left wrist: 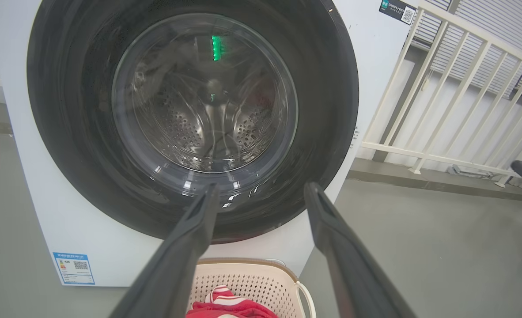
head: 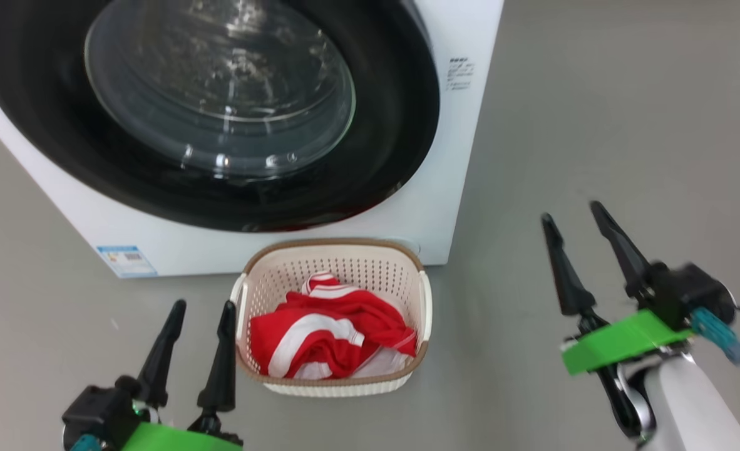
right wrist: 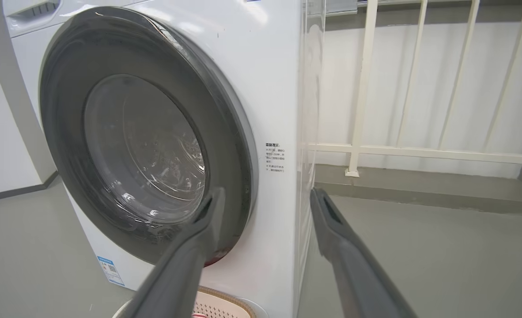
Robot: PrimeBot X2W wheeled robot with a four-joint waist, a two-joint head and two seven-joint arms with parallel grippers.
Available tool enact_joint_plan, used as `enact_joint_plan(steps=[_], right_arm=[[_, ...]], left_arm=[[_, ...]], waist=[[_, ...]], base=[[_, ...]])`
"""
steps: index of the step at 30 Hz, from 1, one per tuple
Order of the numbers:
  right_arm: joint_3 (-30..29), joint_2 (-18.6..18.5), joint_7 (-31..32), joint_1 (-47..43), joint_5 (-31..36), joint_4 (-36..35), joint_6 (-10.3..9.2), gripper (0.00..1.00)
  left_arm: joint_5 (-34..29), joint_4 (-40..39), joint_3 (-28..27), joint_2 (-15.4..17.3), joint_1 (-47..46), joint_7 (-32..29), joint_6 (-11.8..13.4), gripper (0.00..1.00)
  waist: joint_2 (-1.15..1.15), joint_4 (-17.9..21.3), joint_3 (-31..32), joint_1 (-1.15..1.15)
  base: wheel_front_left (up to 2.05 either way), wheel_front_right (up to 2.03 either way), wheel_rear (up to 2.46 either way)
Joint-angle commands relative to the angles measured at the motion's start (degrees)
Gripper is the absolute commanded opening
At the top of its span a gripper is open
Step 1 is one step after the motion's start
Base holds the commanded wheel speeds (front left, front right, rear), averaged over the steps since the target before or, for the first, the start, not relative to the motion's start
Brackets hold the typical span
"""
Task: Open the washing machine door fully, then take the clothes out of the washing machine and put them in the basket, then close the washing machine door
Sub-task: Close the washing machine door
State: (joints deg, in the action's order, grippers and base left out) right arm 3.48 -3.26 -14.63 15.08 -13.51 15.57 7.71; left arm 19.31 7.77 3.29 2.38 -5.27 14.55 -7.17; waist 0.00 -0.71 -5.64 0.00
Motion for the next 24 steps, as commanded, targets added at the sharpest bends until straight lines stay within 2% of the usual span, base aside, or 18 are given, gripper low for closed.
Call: enact_joint_plan(steps=[1,12,24], right_arm=[[0.5,0.4,-0.4,-0.8,0.9,-2.1,-0.22,1.00],[-4.2,0.4,-0.4,-12.1,1.5,-7.8,-0.22,1.00],[-3.8,0.4,-0.4,-18.1,1.4,-11.9,-0.22,1.00]], left_arm=[[-0.2,-1.0,-2.2,0.5,0.1,0.4,-0.3,1.00],[-4.7,0.1,-3.0,1.4,4.3,0.4,-0.3,1.00],[-3.3,-0.2,-4.7,1.1,6.4,0.4,-0.3,1.00]], waist=[[0.00,1.4,2.1,0.00],[0.00,2.4,7.4,0.00],[0.00,2.6,10.0,0.00]], base=[[0.00,0.00,0.00],[0.00,0.00,0.00],[0.00,0.00,0.00]])
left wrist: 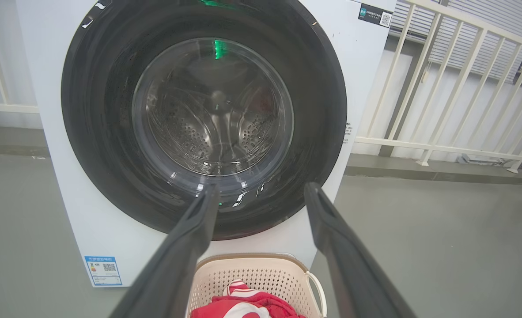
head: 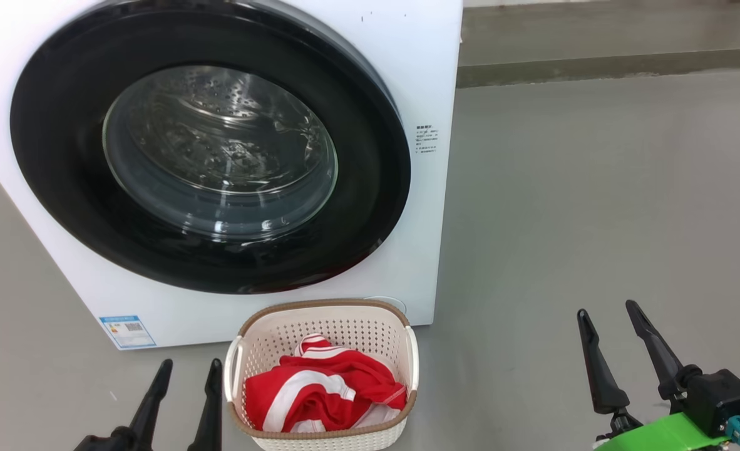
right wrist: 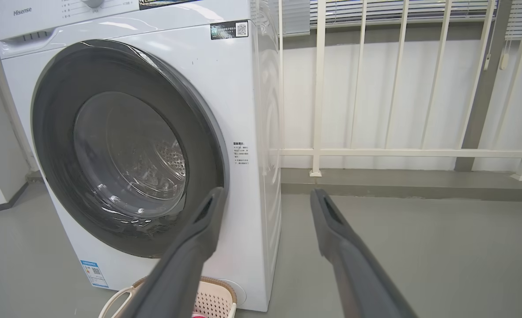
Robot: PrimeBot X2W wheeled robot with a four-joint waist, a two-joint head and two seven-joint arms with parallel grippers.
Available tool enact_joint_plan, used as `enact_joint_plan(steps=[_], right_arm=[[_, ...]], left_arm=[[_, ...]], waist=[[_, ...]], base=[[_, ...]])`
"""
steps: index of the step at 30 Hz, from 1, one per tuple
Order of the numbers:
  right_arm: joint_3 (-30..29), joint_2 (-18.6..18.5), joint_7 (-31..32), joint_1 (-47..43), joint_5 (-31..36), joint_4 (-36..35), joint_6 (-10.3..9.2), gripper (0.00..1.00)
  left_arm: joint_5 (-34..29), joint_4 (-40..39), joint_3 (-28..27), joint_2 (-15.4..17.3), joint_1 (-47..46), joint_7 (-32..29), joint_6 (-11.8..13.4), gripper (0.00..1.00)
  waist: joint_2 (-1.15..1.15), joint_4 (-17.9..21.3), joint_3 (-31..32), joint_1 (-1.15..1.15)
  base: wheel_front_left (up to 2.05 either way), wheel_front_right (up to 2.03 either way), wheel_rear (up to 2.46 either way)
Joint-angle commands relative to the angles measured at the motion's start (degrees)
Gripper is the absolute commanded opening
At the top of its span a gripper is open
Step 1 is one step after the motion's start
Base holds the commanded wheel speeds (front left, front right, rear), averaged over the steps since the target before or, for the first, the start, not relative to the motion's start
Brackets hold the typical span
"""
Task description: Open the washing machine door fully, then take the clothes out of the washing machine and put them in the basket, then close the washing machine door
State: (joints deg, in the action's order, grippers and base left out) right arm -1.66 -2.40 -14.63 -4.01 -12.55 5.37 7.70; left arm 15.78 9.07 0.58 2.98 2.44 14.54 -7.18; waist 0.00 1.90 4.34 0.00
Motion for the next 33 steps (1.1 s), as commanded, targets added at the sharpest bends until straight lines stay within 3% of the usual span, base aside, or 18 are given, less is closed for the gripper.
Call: enact_joint_plan(steps=[1,17,18,25,29,33], right_arm=[[1.3,-0.5,-0.4,0.8,0.6,-1.8,-0.21,1.00],[2.8,-0.5,-0.4,0.6,0.7,-1.8,-0.21,1.00],[1.4,0.0,0.0,-0.6,0.0,-0.4,0.00,0.00],[1.6,0.6,0.4,-1.9,-1.7,3.2,0.01,0.00],[1.5,0.4,1.0,-1.6,-4.4,3.3,0.00,0.00],[1.5,0.3,1.6,-1.2,-7.1,3.5,-0.01,0.00]], left_arm=[[0.3,-1.4,-2.0,0.5,-1.2,0.5,-0.3,1.00],[0.0,-1.1,-2.3,0.1,-1.1,0.5,-0.3,1.00],[0.3,0.1,-0.3,-0.2,0.0,0.0,0.0,0.00],[1.8,3.6,-0.1,-0.8,1.2,-0.9,0.1,0.00],[4.3,3.6,-0.3,-0.8,0.9,-1.6,0.1,0.00],[6.7,3.6,-0.5,-0.8,0.7,-2.2,0.1,0.00]], waist=[[0.00,-0.1,0.1,0.00],[0.00,-0.6,0.9,0.00],[0.00,-0.6,0.9,0.00],[0.00,-0.6,0.8,-0.01],[0.00,-0.7,0.7,-0.13],[0.00,-0.7,0.5,-0.02]], base=[[0.00,0.00,0.00],[0.00,0.00,0.00],[0.00,0.00,0.00],[0.00,0.00,0.00],[0.00,0.00,0.00],[0.00,0.00,0.00]])
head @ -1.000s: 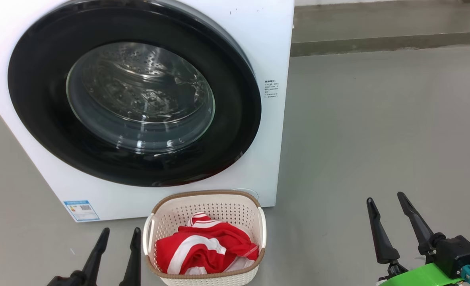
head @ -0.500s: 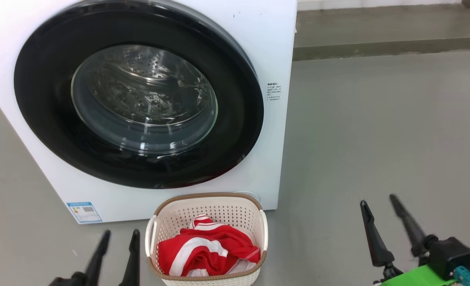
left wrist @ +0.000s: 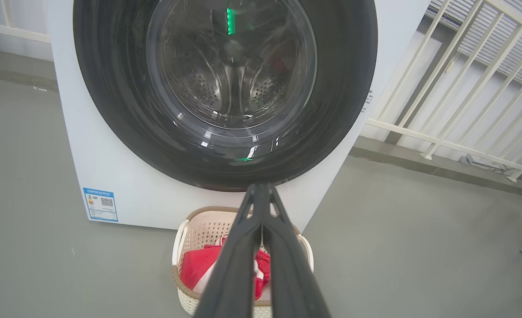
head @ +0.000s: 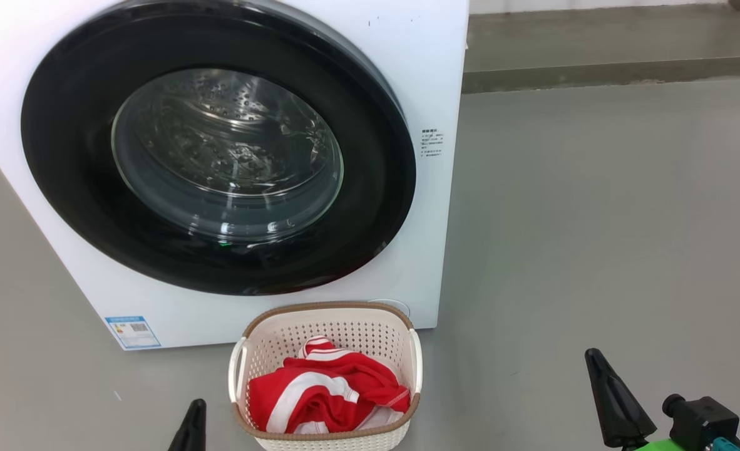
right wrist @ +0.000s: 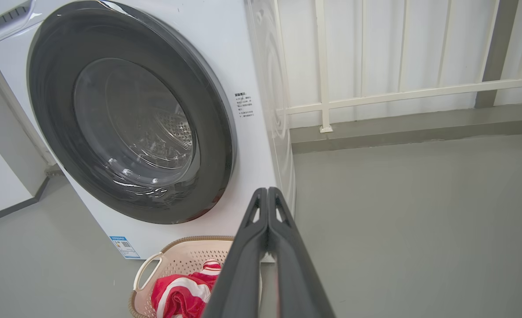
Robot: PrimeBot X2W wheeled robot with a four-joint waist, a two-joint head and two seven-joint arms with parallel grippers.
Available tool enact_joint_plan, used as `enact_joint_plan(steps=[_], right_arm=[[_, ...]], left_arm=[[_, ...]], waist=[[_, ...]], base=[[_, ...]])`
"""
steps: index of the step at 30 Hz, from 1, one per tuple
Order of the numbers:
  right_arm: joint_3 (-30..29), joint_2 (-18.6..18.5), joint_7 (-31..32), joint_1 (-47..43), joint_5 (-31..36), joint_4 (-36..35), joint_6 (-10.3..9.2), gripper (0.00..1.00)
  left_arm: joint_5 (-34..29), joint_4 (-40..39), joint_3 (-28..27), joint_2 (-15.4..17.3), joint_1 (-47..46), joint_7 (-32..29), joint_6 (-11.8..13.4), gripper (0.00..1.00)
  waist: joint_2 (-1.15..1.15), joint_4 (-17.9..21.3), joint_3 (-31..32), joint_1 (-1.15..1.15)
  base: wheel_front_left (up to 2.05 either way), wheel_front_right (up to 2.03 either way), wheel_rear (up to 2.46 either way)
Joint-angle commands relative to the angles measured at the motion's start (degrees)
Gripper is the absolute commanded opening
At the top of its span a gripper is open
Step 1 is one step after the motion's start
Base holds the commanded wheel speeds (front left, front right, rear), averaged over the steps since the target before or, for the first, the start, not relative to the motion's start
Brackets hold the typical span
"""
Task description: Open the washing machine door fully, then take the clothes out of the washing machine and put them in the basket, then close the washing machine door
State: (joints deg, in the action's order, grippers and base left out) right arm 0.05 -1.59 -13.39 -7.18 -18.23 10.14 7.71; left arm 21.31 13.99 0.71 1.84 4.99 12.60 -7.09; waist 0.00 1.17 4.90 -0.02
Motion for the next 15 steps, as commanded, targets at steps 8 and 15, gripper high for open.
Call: enact_joint_plan(steps=[8,15], right_arm=[[-0.4,-0.8,1.5,2.8,-6.7,-0.9,-0.03,0.00],[-0.6,-0.9,2.4,3.4,-10.6,-0.6,-0.04,0.00]], left_arm=[[6.1,-1.2,-1.1,0.4,-2.6,-1.6,-0.1,0.00],[9.7,-1.2,-1.4,0.4,-3.0,-2.5,-0.1,0.00]], waist=[[0.00,-0.1,-0.5,0.01],[0.00,-0.2,-0.7,0.01]], base=[[0.00,0.00,0.00],[0.00,0.00,0.00]])
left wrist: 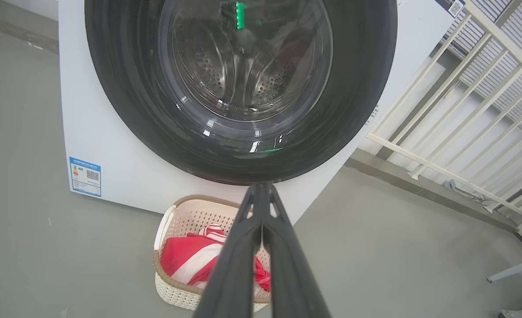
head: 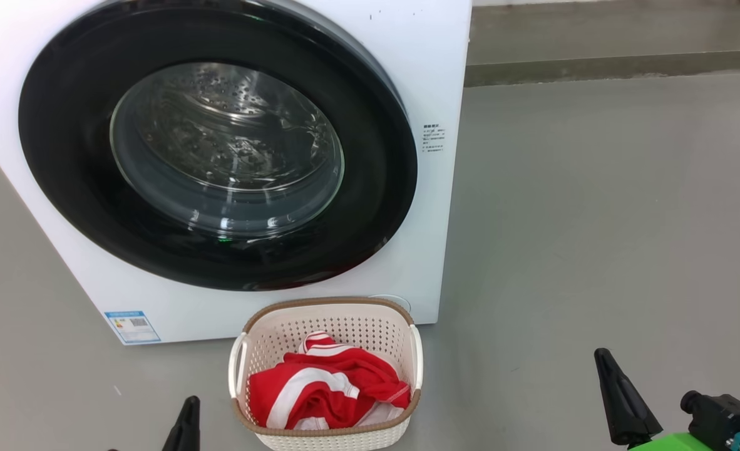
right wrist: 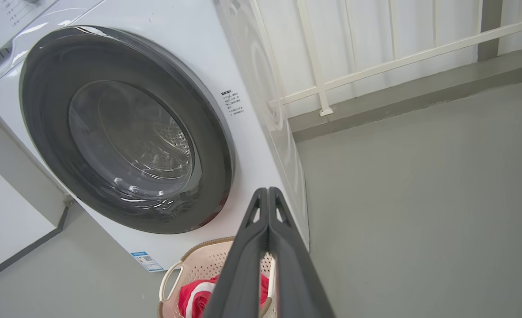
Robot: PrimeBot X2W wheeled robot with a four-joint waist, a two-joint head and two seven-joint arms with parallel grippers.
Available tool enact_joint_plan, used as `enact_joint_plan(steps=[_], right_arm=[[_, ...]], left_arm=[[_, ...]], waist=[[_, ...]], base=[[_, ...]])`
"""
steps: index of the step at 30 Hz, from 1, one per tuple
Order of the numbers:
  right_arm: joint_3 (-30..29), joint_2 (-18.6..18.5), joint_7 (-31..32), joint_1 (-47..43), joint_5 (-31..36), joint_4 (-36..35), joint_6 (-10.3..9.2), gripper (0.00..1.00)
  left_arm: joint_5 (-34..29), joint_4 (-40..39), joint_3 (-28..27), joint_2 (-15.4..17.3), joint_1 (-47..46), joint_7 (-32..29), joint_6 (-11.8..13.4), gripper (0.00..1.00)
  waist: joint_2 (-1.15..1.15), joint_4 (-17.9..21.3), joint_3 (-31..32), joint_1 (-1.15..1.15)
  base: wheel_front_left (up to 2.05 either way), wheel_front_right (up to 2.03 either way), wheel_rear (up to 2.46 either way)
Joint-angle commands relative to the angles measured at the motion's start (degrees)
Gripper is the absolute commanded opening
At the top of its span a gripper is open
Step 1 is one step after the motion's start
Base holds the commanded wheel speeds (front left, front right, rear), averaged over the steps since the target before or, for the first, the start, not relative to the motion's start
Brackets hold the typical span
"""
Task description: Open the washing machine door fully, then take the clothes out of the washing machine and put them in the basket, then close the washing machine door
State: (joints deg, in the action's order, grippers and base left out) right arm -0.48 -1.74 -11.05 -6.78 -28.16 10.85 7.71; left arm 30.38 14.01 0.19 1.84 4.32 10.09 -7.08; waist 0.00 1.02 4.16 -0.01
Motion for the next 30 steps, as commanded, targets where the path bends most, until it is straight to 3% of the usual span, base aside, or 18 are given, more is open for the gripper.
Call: enact_joint_plan(steps=[1,30], right_arm=[[-0.1,-0.8,0.2,3.1,-1.3,-1.3,-0.04,0.00],[-1.2,-1.4,4.7,5.9,-20.1,0.0,-0.10,0.00]], left_arm=[[1.3,-1.2,-0.9,0.4,-2.5,-0.2,-0.1,0.00],[18.9,-0.8,-2.6,0.6,-4.8,-5.0,-0.2,0.00]], waist=[[0.00,0.0,0.0,0.01],[0.00,-0.3,-1.3,0.01]], base=[[0.00,0.00,0.00],[0.00,0.00,0.00]])
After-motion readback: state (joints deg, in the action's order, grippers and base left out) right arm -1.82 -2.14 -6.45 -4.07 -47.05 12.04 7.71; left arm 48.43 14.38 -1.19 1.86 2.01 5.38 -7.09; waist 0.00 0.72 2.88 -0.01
